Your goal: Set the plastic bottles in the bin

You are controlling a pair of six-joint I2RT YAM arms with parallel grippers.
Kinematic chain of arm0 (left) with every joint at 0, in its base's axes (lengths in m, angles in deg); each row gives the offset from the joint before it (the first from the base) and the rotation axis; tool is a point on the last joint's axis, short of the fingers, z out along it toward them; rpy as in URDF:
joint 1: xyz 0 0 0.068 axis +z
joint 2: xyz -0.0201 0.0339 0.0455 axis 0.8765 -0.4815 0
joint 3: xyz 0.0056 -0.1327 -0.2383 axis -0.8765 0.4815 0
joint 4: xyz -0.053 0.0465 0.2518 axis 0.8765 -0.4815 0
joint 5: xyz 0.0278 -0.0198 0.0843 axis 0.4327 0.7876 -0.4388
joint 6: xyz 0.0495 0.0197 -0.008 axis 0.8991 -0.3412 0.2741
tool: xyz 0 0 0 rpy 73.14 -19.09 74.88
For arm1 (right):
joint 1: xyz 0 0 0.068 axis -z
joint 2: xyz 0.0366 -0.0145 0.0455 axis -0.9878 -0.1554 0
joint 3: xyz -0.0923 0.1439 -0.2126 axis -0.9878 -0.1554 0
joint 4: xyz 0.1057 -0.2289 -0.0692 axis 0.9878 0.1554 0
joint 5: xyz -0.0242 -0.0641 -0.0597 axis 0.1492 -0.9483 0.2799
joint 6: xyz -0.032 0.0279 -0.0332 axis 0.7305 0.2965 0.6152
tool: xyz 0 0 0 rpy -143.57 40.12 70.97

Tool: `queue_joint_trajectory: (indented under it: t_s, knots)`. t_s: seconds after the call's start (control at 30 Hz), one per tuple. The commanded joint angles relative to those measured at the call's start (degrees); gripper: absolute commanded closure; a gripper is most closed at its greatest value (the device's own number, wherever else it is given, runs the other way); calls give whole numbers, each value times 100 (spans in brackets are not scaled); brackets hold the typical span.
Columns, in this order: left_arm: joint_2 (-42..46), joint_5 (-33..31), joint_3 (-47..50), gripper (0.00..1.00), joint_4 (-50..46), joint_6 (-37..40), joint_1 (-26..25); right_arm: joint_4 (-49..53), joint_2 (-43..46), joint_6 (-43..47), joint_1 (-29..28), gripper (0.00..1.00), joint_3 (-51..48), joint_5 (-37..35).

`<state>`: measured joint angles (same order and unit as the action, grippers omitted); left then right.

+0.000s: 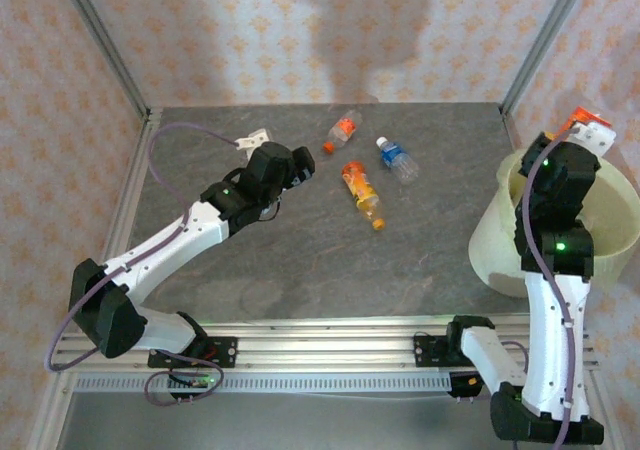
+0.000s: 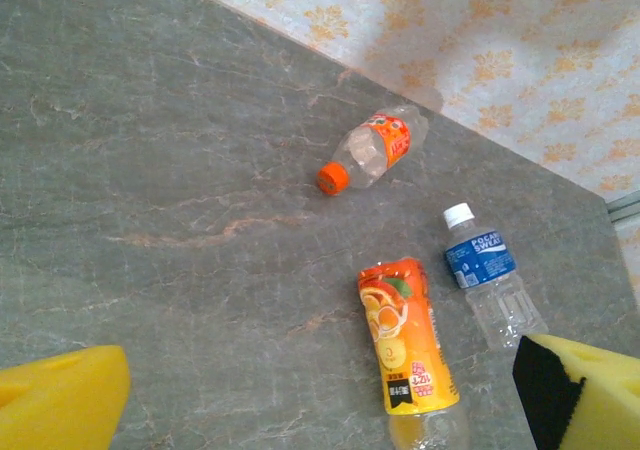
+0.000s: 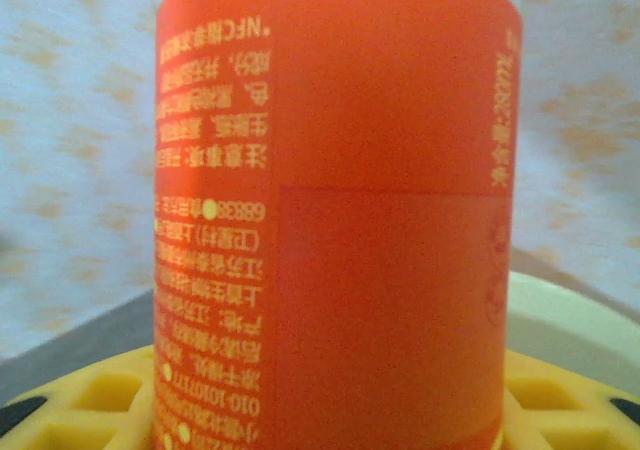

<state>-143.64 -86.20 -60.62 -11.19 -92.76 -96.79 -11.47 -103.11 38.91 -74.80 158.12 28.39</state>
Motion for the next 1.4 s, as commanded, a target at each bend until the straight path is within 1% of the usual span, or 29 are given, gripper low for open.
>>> queue_joint_trajectory:
  t_s: [0.0, 0.13, 0.2, 0.3, 0.37, 0.43, 0.5, 0.57, 0.63, 0.67, 0.7, 0.77, 0.93, 1.07, 1.17, 1.23, 1.37]
  knots:
    - [-78, -185, -235, 0, -315, -287, 33, 226, -26, 594, 210, 62, -60, -944]
    - [-89, -160, -217, 0, -353, -443, 59, 188, -121, 1183, 503, 62, -220, -1298]
    - [-68, -253, -209, 0, -446, -602, 59, 276, -155, 1455, 657, 64, -300, -1460]
    - [36, -421, -65, 0, -447, -770, 66, 249, -99, 1691, 804, 66, -548, -1394]
    - [121, -395, 93, 0, -292, -797, 68, 77, -71, 1914, 833, 67, -748, -1388]
    - [174, -356, 173, 0, -241, -800, 72, -8, -79, 2101, 859, 65, -858, -1434]
    - [179, -382, 173, 0, -323, -775, 68, 40, -78, 2124, 903, 59, -871, -1515]
    - [165, -433, 109, 0, -466, -717, 68, 274, -71, 2112, 950, 51, -900, -1447]
    - [158, -498, 63, 0, -588, -654, 68, 606, -125, 1974, 955, 36, -924, -1552]
    - [153, -536, 56, 0, -615, -656, 68, 757, -166, 1881, 949, 26, -925, -1689]
    - [153, -552, 62, 0, -614, -654, 68, 815, -202, 1845, 949, 19, -926, -1778]
    - [131, -525, 68, 0, -590, -642, 68, 807, -229, 1796, 951, 12, -898, -1784]
    - [34, -405, 15, 0, -602, -632, 68, 962, -282, 1257, 952, 0, -631, -1362]
    - [3, -369, 33, 0, -603, -624, 68, 1041, -341, 967, 947, 1, -568, -1292]
    - [-6, -394, 32, 0, -612, -607, 68, 1165, -344, 702, 947, 1, -478, -1081]
    - [-14, -400, 20, 0, -614, -601, 68, 1298, -350, 470, 947, 1, -370, -734]
    - [-63, -404, 41, 0, -583, -579, 68, 1658, -511, 22, 947, 1, -74, 594]
